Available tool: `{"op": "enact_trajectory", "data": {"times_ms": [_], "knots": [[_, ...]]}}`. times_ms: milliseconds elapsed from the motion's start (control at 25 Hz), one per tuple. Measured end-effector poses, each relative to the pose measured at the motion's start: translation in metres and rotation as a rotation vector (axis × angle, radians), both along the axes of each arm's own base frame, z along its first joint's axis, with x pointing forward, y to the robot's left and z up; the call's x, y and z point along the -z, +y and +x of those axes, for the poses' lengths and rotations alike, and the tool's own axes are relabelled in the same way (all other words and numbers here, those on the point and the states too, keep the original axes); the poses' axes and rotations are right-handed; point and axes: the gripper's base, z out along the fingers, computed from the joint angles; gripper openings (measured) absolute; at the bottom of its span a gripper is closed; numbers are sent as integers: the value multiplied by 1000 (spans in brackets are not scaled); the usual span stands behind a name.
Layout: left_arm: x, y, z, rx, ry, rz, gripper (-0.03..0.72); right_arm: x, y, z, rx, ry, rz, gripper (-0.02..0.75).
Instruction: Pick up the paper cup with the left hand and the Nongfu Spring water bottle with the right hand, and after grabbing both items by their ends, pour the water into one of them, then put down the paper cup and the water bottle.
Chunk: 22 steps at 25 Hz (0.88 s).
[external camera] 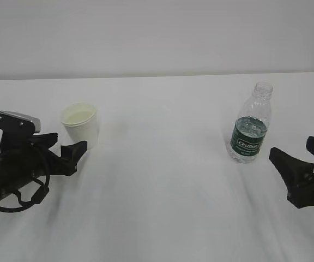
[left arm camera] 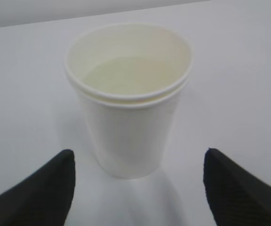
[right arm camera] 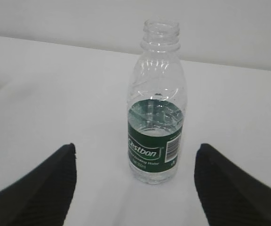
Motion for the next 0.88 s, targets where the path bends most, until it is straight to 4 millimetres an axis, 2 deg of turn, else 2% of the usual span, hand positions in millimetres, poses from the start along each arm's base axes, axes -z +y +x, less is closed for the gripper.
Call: {"op": "enact_trajectory", "data": {"times_ms": [160, 520, 640, 880], "knots": [[-12, 2, -8, 0, -16, -4, 601, -2, 3, -1, -26, 6, 54, 593], [-57, 8, -34, -33, -66, -147, 580, -8, 4, -3, -37, -18, 70, 593], [-81, 7, -41, -14, -120, -205, 575, -8, 3, -2, -26, -15, 82, 593], [-140, 11, -56, 0, -330, -271, 566, -8, 2, -2, -10, -15, 91, 593]]}}
